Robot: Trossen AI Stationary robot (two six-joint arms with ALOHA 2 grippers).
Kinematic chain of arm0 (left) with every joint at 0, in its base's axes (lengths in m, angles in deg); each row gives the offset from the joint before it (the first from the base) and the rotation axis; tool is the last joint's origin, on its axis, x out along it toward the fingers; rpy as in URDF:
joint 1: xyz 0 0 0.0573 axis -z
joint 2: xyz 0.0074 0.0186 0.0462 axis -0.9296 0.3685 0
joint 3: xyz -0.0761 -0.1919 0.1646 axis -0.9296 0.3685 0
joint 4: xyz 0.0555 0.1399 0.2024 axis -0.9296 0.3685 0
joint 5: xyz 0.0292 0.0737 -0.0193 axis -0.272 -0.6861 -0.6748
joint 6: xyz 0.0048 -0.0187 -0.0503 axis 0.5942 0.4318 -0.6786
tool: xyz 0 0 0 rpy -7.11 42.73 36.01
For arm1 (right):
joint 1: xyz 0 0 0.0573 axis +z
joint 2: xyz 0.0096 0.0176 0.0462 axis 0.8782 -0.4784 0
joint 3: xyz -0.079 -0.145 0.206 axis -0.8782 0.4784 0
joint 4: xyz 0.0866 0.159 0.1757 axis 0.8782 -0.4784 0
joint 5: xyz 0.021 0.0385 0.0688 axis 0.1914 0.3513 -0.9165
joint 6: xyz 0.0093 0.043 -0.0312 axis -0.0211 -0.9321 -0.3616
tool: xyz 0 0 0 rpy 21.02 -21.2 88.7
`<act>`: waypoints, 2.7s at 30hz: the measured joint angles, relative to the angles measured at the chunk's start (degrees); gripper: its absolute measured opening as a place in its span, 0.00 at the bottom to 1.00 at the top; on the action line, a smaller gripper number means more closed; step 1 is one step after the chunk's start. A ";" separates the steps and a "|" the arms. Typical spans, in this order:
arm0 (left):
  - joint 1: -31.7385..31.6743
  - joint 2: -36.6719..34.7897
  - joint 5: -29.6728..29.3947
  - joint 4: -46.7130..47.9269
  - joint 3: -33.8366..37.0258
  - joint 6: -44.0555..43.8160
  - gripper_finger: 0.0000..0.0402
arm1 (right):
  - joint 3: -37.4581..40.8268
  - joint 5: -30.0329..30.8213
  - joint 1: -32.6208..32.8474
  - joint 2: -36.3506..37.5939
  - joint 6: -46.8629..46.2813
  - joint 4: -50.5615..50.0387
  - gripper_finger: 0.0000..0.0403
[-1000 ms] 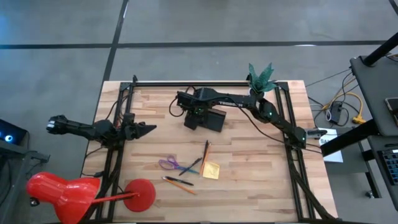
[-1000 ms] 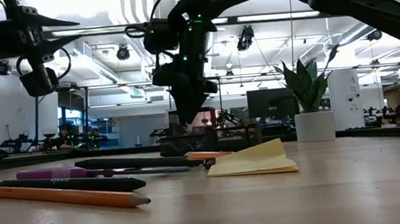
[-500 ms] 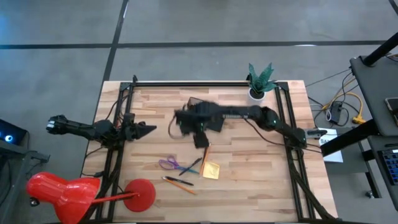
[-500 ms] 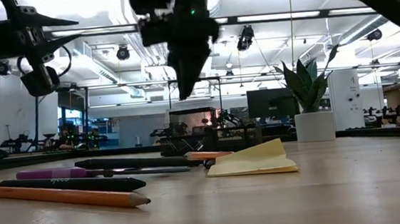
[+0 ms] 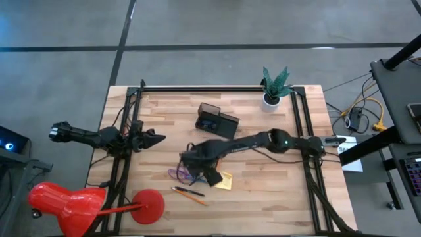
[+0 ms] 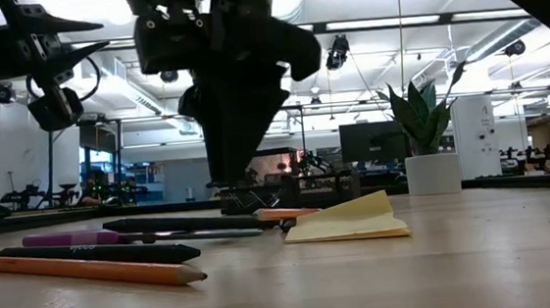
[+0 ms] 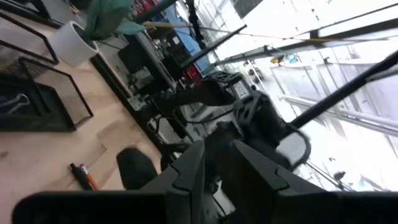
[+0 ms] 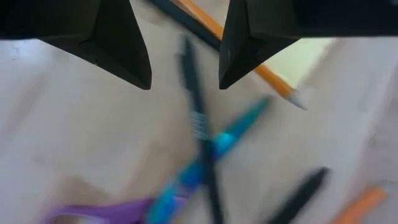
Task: Pick and place office supplies into organizer
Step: Put the center black pen into the desk organizer
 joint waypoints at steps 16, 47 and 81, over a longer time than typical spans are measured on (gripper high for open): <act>0.00 0.17 2.54 1.99 0.17 -0.11 0.16 | 5.90 0.70 2.15 -0.27 -5.08 11.06 0.40; 0.00 0.41 5.07 2.40 0.22 -0.06 0.16 | 6.28 4.54 1.89 -0.14 -5.77 7.15 0.40; 0.00 0.25 5.44 1.75 0.22 -0.35 0.16 | 10.19 -6.52 -1.82 -0.11 -21.83 8.48 0.05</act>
